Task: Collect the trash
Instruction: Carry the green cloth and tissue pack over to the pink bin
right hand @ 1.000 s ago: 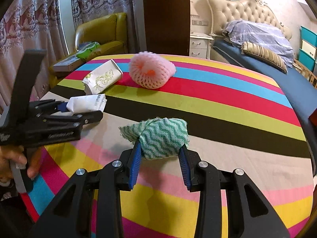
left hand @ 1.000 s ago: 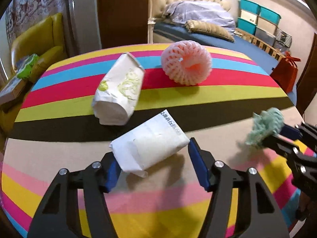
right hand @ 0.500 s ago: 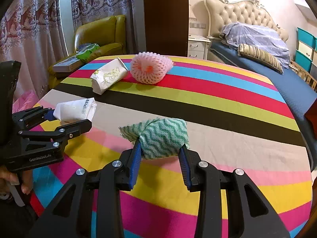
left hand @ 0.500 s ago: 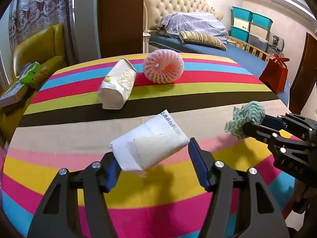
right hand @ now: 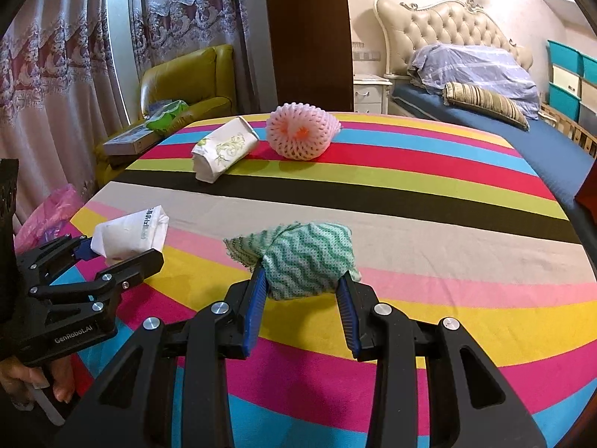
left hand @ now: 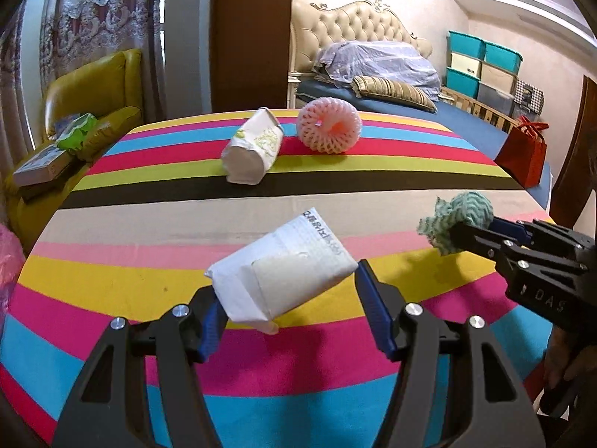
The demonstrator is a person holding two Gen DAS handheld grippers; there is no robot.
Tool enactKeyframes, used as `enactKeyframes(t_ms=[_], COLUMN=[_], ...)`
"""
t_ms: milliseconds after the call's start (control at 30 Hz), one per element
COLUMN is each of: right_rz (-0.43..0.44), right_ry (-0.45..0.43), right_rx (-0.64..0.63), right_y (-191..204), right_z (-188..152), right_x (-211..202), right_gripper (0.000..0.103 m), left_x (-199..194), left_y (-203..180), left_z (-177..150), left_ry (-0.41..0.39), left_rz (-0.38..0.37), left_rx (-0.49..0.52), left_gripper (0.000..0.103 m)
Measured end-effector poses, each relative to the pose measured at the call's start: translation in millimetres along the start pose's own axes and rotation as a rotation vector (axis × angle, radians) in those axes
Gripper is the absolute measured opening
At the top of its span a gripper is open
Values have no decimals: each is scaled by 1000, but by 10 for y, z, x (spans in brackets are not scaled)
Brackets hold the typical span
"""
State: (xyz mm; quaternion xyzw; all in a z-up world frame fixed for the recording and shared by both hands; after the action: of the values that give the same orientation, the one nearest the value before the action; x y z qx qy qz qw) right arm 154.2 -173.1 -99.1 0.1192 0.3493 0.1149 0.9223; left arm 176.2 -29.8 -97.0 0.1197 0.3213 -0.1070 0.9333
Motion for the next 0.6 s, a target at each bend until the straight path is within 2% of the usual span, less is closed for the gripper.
enactKeyframes(t_ms=[367, 600], right_rz=[13, 33], right_ry=[2, -5], right_rx=[-35, -78], right_y=[252, 472], right_z=[-129, -161], right_x=[18, 1], right_gripper=[36, 36], left_x=[-202, -406], left_y=[233, 440], left_z=[-169, -273], left_ry=[-23, -54], left_rz=[32, 78], left_rx=[-53, -76], left_gripper=[63, 64])
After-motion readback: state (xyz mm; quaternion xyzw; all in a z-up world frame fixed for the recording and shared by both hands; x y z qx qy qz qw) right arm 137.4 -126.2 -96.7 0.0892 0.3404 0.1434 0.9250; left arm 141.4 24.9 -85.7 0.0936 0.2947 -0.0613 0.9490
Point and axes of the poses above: each gripper's, at about its wrist camera, not at the fingertips, and x roughly the way its jaws point, y to its left, z to its top, the point moved 6 cm from there along x, roughly the way its jaws point, and after that the axes turned 15 degrees about x, right-handed, at the moved point
